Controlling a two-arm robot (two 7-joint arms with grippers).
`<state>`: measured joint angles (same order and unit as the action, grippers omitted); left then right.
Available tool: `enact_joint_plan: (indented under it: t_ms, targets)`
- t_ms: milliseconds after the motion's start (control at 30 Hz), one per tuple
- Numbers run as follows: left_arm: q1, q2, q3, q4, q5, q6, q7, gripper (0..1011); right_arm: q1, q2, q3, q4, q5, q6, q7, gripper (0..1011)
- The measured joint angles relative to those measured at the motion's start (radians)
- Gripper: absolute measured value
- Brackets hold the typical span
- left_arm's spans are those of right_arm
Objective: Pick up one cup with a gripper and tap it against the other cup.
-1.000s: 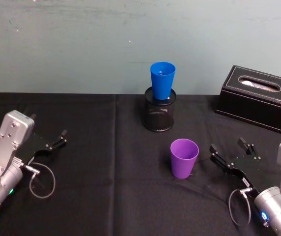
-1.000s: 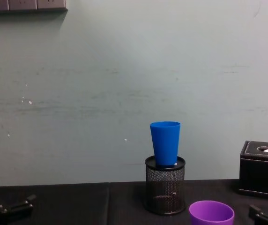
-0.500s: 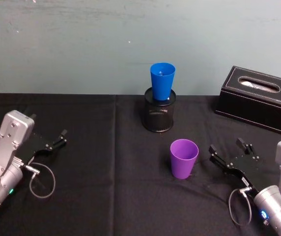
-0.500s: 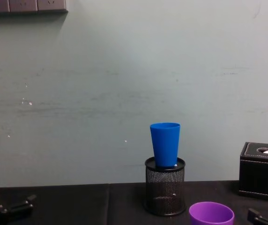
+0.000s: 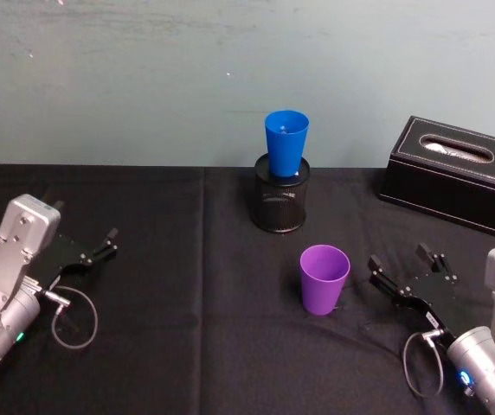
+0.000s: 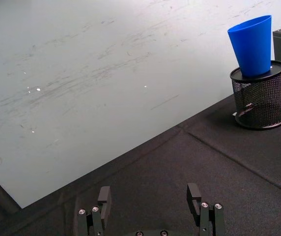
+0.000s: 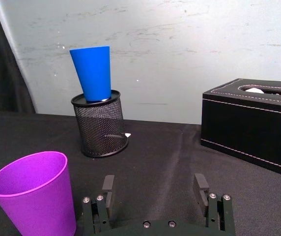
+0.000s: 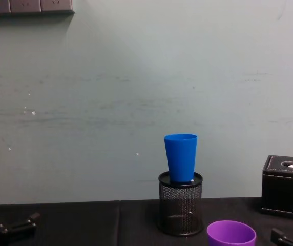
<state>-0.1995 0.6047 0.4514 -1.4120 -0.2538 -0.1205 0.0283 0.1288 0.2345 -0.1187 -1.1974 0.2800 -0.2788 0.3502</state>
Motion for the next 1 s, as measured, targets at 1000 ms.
enact_joint_plan:
  t_ms: [1000]
  targets:
    - [0.000, 0.000, 0.000, 0.000, 0.000, 0.000, 0.000, 1011, -0.001, 0.000, 0.000, -0.002, -0.002, 0.003, -0.002, 1000]
